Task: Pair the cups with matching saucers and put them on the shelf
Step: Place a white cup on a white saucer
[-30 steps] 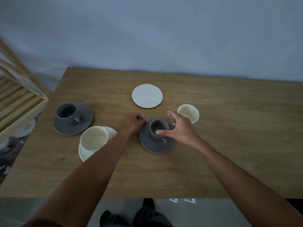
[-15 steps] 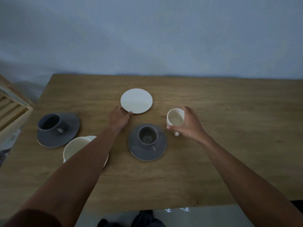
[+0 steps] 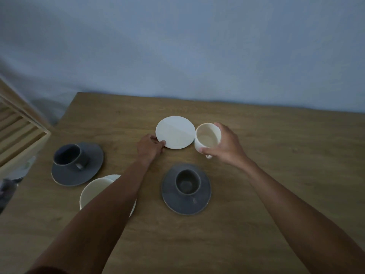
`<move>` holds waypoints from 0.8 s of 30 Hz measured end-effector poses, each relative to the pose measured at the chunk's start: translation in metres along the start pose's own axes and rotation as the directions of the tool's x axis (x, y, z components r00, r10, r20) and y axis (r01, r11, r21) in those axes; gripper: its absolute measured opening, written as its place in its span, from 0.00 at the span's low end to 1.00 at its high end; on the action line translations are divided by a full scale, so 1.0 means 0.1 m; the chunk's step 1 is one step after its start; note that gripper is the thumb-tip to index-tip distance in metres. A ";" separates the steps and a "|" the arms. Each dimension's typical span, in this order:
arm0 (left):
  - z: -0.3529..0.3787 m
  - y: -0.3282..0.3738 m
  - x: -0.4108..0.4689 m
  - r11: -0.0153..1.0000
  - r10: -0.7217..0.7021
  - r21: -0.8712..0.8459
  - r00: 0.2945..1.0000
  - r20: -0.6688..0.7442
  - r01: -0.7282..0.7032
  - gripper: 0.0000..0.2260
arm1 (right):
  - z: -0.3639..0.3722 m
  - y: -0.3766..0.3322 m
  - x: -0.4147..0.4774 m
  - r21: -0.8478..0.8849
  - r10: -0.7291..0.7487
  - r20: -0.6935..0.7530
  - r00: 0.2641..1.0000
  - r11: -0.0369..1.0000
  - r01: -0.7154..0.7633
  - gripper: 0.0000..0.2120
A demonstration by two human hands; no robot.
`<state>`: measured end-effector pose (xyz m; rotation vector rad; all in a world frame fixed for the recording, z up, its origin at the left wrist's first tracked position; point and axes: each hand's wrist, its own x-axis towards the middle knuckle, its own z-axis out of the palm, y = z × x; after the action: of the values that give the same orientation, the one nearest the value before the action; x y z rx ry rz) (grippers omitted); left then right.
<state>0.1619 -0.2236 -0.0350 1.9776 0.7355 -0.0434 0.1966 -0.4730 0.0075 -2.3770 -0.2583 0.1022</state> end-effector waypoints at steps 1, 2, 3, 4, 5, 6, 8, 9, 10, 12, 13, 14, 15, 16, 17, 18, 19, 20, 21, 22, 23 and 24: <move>0.00 0.00 0.00 1.000 0.001 -0.004 1.000 0.007 -0.001 0.17 | 0.04 -0.08 0.14 -0.004 -0.019 0.016 1.000 1.000 0.019 0.49; 0.00 -0.01 0.00 1.000 0.002 -0.011 1.000 0.010 -0.002 0.17 | 0.10 -0.16 0.27 -0.013 -0.034 0.033 0.999 0.999 0.034 0.49; 0.01 -0.01 -0.01 1.000 0.001 -0.014 1.000 0.006 -0.001 0.17 | 0.16 -0.24 0.40 -0.022 -0.049 0.052 0.997 0.998 0.050 0.50; 0.01 -0.01 0.00 1.000 -0.002 -0.011 1.000 0.000 0.002 0.17 | 0.23 -0.31 0.51 -0.028 -0.063 0.070 0.996 0.997 0.065 0.50; 0.01 -0.01 0.00 1.000 -0.004 -0.009 1.000 -0.005 0.004 0.17 | 0.30 -0.38 0.61 -0.030 -0.075 0.088 0.993 0.997 0.078 0.51; 0.01 -0.02 0.00 1.000 -0.002 -0.013 1.000 -0.009 0.002 0.17 | 0.37 -0.44 0.70 -0.029 -0.086 0.107 0.991 0.996 0.090 0.51; 0.01 -0.02 0.01 0.999 0.004 -0.035 1.000 -0.010 -0.005 0.15 | 0.50 -0.53 0.82 -0.030 -0.104 0.139 0.985 0.994 0.109 0.51; 0.01 -0.02 0.01 0.999 0.005 -0.042 1.000 -0.011 -0.006 0.15 | 0.56 -0.56 0.87 -0.036 -0.112 0.153 0.982 0.992 0.119 0.50; 0.01 -0.03 0.01 0.999 0.006 -0.045 1.000 -0.014 -0.007 0.15 | 0.61 -0.59 0.90 -0.042 -0.118 0.165 0.979 0.991 0.127 0.50; 0.02 -0.04 0.02 0.998 0.007 -0.054 1.000 -0.014 -0.008 0.15 | 0.68 -0.60 0.93 -0.047 -0.118 0.180 0.977 0.991 0.128 0.50; 0.02 -0.04 0.02 0.998 0.006 -0.063 1.000 -0.011 -0.006 0.15 | 0.70 -0.60 0.94 -0.048 -0.114 0.185 0.976 0.991 0.125 0.50; 0.02 -0.04 0.02 0.998 0.005 -0.070 1.000 -0.008 -0.005 0.15 | 0.72 -0.60 0.94 -0.051 -0.112 0.189 0.976 0.991 0.124 0.50; 0.02 -0.05 0.02 0.997 0.003 -0.076 1.000 -0.005 -0.004 0.15 | 0.73 -0.60 0.94 -0.056 -0.113 0.192 0.975 0.991 0.125 0.49; 0.01 -0.05 0.03 0.997 0.003 -0.079 1.000 -0.002 -0.003 0.15 | 0.74 -0.59 0.93 -0.060 -0.114 0.195 0.974 0.990 0.127 0.49; 0.01 -0.05 0.03 0.997 0.005 -0.079 1.000 0.000 -0.005 0.15 | 0.74 -0.58 0.93 -0.060 -0.113 0.197 0.974 0.990 0.127 0.48; 0.01 -0.06 0.03 0.997 0.008 -0.075 1.000 0.001 -0.008 0.14 | 0.74 -0.58 0.92 -0.058 -0.113 0.198 0.974 0.990 0.126 0.48; 0.01 -0.05 0.03 0.998 0.010 -0.069 1.000 0.000 -0.010 0.14 | 0.74 -0.57 0.92 -0.054 -0.113 0.199 0.974 0.991 0.126 0.47; 0.01 -0.05 0.03 0.998 0.008 -0.064 1.000 -0.001 -0.008 0.14 | 0.74 -0.57 0.92 -0.051 -0.114 0.200 0.973 0.991 0.127 0.46; 0.01 -0.05 0.03 0.998 0.006 -0.061 1.000 -0.003 -0.006 0.15 | 0.74 -0.57 0.93 -0.049 -0.113 0.204 0.972 0.991 0.126 0.46; 0.01 -0.05 0.03 0.998 0.005 -0.058 1.000 -0.003 -0.005 0.15 | 0.73 -0.57 0.93 -0.050 -0.113 0.212 0.971 0.991 0.126 0.46; 0.01 -0.05 0.04 0.998 0.004 -0.057 1.000 0.000 -0.004 0.15 | 0.73 -0.57 0.93 -0.052 -0.112 0.225 0.968 0.991 0.127 0.47; 0.01 -0.05 0.04 0.999 0.005 -0.054 1.000 0.005 -0.004 0.15 | 0.72 -0.57 0.92 -0.051 -0.112 0.243 0.964 0.990 0.128 0.49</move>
<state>0.1626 -0.2210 -0.0410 1.9267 0.7216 -0.0259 0.2670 -0.3645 -0.0054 -2.4080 -0.5280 0.3287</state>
